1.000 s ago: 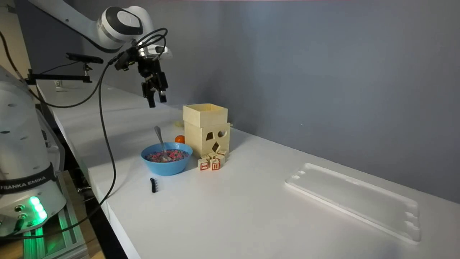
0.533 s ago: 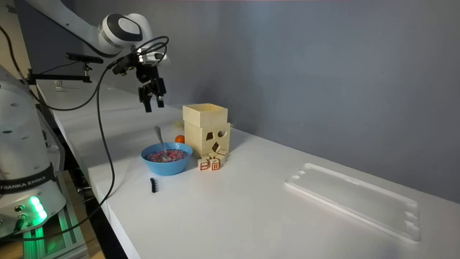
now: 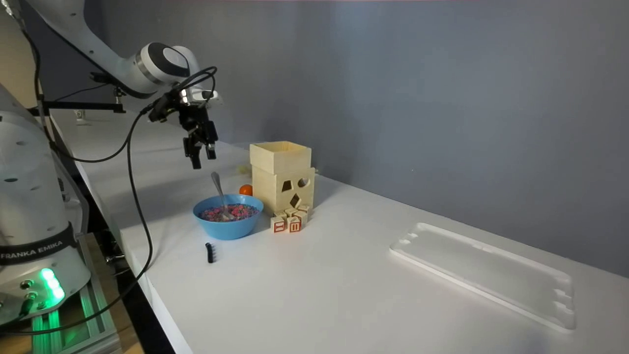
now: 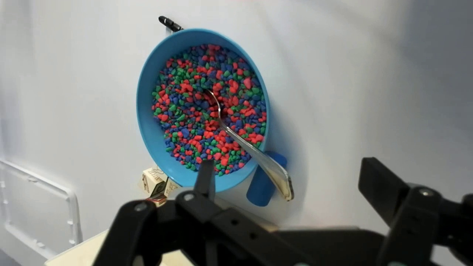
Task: Put some cereal from the blue bowl in the topmost box.
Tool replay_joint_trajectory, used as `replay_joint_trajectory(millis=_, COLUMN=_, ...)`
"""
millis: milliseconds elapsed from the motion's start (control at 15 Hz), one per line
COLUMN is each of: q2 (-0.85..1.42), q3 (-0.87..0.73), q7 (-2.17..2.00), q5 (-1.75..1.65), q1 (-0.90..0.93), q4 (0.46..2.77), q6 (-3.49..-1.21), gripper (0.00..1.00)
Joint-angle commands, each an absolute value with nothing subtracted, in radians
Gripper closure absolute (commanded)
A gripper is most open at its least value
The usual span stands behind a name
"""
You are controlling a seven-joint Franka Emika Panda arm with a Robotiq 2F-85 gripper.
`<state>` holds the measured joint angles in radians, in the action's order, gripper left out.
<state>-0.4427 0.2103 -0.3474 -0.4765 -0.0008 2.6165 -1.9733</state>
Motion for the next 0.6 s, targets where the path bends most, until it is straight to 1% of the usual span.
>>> replay_joint_trajectory(millis=0, q2=-0.384, q3=0.223, q7=-0.419, q5=-0.555, q1=-0.005, q4=2.61, q6=-2.03, gripper=0.0)
replay_joint_trajectory(millis=533, q2=-0.293, q3=0.204, q7=-0.433, q5=-0.625, q1=-0.012, q4=2.593, q6=-2.074, gripper=0.0)
